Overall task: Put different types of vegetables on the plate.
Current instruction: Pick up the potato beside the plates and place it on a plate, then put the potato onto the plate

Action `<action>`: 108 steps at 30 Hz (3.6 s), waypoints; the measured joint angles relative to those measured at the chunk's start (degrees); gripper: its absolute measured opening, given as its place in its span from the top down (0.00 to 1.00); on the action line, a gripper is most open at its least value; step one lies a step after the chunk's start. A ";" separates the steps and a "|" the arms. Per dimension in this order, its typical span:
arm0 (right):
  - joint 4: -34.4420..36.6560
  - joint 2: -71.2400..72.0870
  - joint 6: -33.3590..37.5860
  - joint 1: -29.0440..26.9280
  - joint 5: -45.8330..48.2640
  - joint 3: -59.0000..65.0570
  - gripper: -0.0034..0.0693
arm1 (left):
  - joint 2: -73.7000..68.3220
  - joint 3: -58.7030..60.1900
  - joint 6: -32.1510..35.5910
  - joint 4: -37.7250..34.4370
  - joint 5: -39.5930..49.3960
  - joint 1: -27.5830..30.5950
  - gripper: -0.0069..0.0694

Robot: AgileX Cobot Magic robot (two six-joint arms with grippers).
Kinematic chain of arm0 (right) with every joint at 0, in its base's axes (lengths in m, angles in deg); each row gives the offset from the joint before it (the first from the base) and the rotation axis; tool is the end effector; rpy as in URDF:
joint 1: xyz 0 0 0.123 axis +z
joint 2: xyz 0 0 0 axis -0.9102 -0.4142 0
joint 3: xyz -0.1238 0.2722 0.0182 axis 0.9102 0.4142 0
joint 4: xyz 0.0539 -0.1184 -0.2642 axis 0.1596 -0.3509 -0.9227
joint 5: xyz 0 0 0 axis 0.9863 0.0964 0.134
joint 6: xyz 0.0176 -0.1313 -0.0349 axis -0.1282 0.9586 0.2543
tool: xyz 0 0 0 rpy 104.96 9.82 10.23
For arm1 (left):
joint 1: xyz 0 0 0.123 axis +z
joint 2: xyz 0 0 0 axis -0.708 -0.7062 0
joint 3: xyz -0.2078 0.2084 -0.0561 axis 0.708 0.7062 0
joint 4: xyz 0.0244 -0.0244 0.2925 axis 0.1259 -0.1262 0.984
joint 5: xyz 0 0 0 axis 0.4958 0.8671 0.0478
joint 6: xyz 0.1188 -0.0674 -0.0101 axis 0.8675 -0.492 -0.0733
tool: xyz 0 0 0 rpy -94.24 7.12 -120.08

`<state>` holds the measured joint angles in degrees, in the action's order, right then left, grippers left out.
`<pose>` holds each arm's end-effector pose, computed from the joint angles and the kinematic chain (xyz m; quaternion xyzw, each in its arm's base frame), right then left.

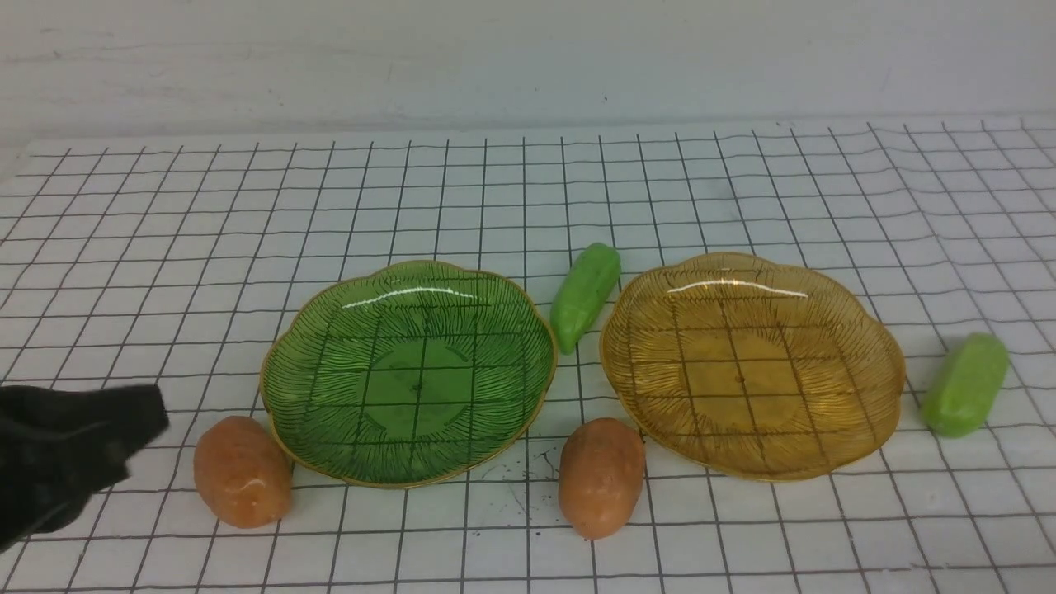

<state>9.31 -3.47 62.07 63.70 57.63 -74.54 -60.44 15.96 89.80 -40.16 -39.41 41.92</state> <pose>0.1317 0.0005 0.1974 0.2371 0.6638 0.2396 0.6676 0.1978 -0.0512 0.3044 -0.0188 0.8941 -0.1954 0.4026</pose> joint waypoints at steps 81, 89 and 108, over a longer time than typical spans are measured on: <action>-6.72 -38.44 22.41 1.03 47.83 -40.04 0.97 | -76.77 -63.64 7.43 6.22 -0.10 -33.76 0.28; -6.66 -38.44 22.11 1.03 47.83 -40.04 0.97 | -88.21 -77.28 4.43 7.03 12.20 -33.90 0.14; 8.41 -58.86 32.58 7.22 55.69 -48.11 0.97 | -74.91 -78.65 -2.80 19.05 25.70 -30.53 0.90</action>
<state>17.72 -62.33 94.65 70.91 113.32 -122.66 -135.35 -62.68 87.00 -21.10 -13.71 11.38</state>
